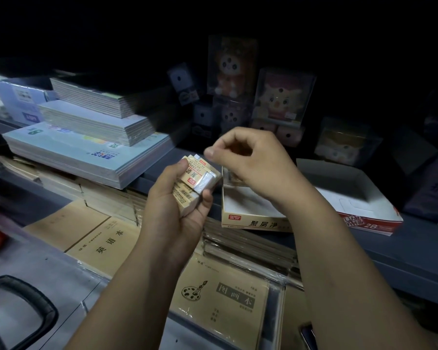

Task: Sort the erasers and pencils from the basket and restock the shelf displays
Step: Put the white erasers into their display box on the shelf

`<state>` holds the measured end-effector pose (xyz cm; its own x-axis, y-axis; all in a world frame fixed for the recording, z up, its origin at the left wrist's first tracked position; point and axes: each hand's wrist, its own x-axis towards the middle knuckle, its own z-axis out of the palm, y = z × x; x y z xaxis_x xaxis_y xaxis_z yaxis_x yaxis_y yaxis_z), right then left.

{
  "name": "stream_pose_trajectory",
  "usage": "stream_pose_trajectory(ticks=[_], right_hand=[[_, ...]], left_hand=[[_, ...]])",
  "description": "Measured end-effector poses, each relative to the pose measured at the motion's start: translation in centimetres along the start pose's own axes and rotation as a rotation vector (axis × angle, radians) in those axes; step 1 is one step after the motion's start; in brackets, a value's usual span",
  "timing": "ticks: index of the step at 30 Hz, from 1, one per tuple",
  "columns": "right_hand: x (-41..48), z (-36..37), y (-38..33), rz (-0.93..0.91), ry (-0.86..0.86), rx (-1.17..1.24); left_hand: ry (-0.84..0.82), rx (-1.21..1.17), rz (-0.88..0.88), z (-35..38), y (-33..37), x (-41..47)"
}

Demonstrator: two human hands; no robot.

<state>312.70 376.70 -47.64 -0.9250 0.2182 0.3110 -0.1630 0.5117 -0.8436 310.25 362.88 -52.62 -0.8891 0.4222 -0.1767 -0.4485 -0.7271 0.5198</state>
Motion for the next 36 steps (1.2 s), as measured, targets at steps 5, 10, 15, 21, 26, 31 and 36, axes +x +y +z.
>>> stream_pose_trajectory(ticks=[5, 10, 15, 21, 26, 31, 36], right_hand=[[-0.2, 1.0, 0.0, 0.047, -0.153, -0.019], [-0.3, 1.3, -0.4, 0.012, -0.137, -0.257], [0.0, 1.6, -0.3, 0.066, -0.037, -0.136], [0.2, 0.9, 0.0, 0.265, 0.038, 0.292], [0.3, -0.6, 0.2, 0.350, 0.179, 0.495], [0.2, -2.3, 1.1, 0.368, 0.326, 0.371], [0.2, -4.1, 2.5, 0.356, 0.351, -0.165]], left_hand=[[-0.088, -0.004, -0.027, 0.0, 0.1, -0.1], [-0.091, -0.006, -0.010, 0.1, 0.0, 0.0], [-0.073, -0.046, -0.004, 0.3, 0.1, -0.3], [0.014, -0.049, -0.015, 0.2, 0.1, 0.1], [0.058, -0.056, -0.013, 0.3, 0.2, -0.3], [0.066, -0.049, -0.010, 0.4, 0.2, -0.5], [0.073, -0.061, -0.019, 0.4, 0.2, -0.4]])
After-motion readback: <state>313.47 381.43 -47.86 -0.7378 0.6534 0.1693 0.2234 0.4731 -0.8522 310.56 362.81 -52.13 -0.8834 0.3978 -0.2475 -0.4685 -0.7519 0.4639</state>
